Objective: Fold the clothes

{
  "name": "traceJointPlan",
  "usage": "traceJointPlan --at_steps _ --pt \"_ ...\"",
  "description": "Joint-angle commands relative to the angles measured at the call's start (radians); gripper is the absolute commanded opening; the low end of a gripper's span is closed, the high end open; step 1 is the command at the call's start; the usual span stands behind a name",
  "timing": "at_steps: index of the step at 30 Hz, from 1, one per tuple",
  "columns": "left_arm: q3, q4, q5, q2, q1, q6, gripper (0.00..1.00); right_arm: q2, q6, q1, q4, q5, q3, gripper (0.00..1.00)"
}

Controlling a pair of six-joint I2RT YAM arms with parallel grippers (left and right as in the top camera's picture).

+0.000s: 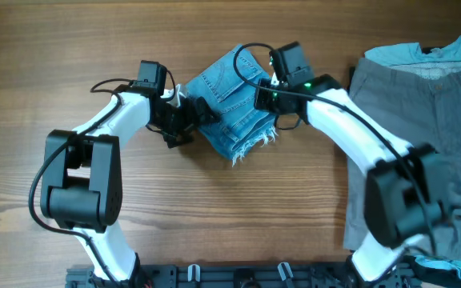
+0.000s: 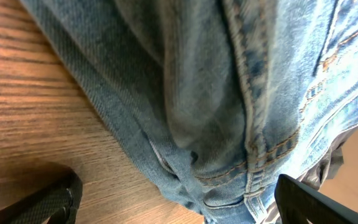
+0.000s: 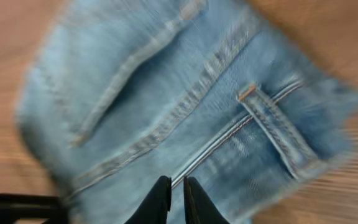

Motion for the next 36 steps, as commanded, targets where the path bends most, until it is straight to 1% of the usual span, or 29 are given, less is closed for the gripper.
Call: traceJointPlan --at_steps 1,2,5,9,14,17,18,19,20,21,22,23,24,25,27,29,31,33,34,36 --pt "-0.013 -0.007 -0.002 0.025 0.003 -0.018 1.00 0.131 0.138 0.003 -0.030 -0.060 0.002 0.06" --pt "-0.013 -0.003 0.014 0.025 0.004 -0.018 1.00 0.163 0.167 0.002 -0.046 -0.059 0.002 0.06" --pt "-0.013 0.020 0.021 0.025 0.000 -0.025 1.00 0.199 0.180 0.002 -0.049 -0.059 0.002 0.06" --pt "-0.016 0.138 0.028 0.042 -0.033 -0.082 1.00 0.199 0.183 0.002 -0.048 -0.059 0.002 0.06" --pt "-0.016 0.248 0.032 0.161 -0.082 -0.204 1.00 0.199 0.170 0.002 -0.049 -0.060 0.002 0.07" --pt "-0.016 0.390 0.045 0.249 -0.111 -0.310 1.00 0.199 0.149 0.002 -0.051 -0.077 0.002 0.07" --pt "-0.016 0.424 0.045 0.263 -0.117 -0.321 0.94 0.199 0.149 0.002 -0.053 -0.079 0.002 0.07" --pt "-0.016 0.449 0.043 0.267 -0.122 -0.324 0.82 0.199 0.149 0.002 -0.053 -0.083 0.002 0.07" --pt "-0.016 0.470 0.023 0.269 -0.127 -0.324 0.63 0.199 0.149 0.002 -0.057 -0.086 0.002 0.07" --pt "-0.016 0.483 0.001 0.269 -0.130 -0.324 0.46 0.199 0.149 0.002 -0.062 -0.086 0.002 0.07" --pt "-0.016 0.486 -0.016 0.269 -0.131 -0.323 0.22 0.199 0.149 0.002 -0.073 -0.086 0.002 0.06" --pt "-0.016 0.485 -0.029 0.269 -0.129 -0.304 0.10 0.199 0.148 0.002 -0.084 -0.087 0.002 0.06" --pt "-0.016 0.484 -0.027 0.268 -0.127 -0.271 0.04 0.198 0.144 0.002 -0.093 -0.087 0.002 0.06" --pt "-0.016 0.475 -0.026 0.268 -0.123 -0.229 0.04 0.196 0.128 0.002 -0.105 -0.086 0.002 0.06" --pt "-0.015 0.424 -0.007 0.261 -0.102 -0.182 0.04 0.164 0.088 -0.010 -0.168 -0.086 0.004 0.06" --pt "-0.013 0.375 0.056 0.237 -0.061 -0.108 0.04 0.107 0.014 -0.020 -0.221 -0.086 0.004 0.06" --pt "-0.002 0.293 0.093 0.197 -0.018 -0.034 0.04 0.004 -0.092 -0.031 -0.277 -0.086 0.004 0.06" --pt "0.045 0.138 0.134 0.117 0.051 0.051 0.04 -0.125 -0.197 -0.036 -0.308 -0.086 0.004 0.06" --pt "0.072 0.089 0.165 0.080 0.085 0.085 0.04 -0.191 -0.239 -0.036 -0.311 -0.085 0.004 0.07" --pt "0.123 0.047 0.210 0.006 0.156 0.100 0.04 -0.290 -0.249 -0.036 -0.301 -0.061 0.004 0.09"
